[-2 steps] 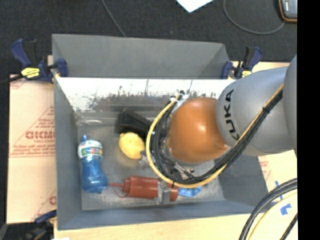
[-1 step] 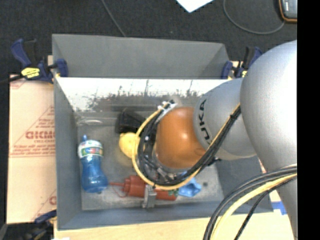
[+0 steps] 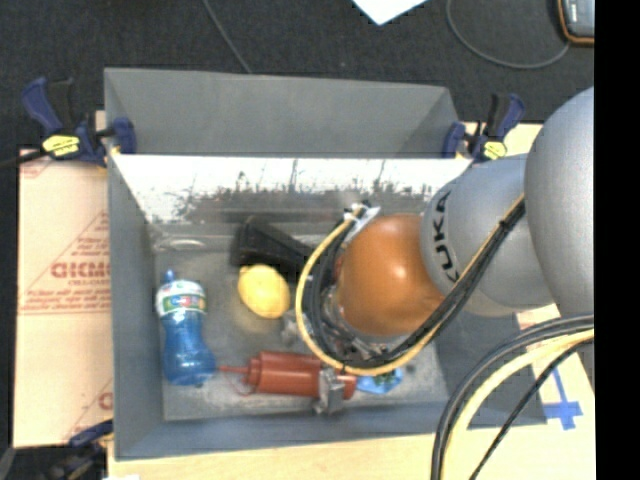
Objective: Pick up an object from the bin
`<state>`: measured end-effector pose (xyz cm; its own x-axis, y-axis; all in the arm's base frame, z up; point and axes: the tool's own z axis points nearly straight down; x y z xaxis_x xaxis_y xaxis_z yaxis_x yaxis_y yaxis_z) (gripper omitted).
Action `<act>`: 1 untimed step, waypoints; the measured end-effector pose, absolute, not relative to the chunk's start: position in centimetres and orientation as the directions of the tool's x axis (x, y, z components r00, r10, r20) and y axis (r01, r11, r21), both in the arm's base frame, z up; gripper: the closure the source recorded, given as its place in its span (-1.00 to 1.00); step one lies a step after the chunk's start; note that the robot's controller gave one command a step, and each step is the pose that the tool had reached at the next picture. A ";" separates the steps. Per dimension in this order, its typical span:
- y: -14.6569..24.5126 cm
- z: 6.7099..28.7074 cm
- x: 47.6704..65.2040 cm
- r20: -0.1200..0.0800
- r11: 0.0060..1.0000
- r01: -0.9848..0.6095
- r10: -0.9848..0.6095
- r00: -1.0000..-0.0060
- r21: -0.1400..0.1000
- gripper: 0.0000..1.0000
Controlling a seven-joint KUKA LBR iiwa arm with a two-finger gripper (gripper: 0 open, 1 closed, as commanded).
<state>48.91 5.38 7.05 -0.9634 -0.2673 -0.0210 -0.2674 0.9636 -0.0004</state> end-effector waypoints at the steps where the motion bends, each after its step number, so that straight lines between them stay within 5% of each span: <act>1: 8.8 7.1 48.8 -0.008 0.999 -0.043 -0.043 -0.999 0.003 1.00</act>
Offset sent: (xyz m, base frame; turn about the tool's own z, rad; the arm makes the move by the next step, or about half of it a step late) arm 0.0000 0.0000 0.0000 0.0000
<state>48.84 8.81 7.11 -0.9990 -0.0429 -0.0079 -0.0429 0.9991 0.0029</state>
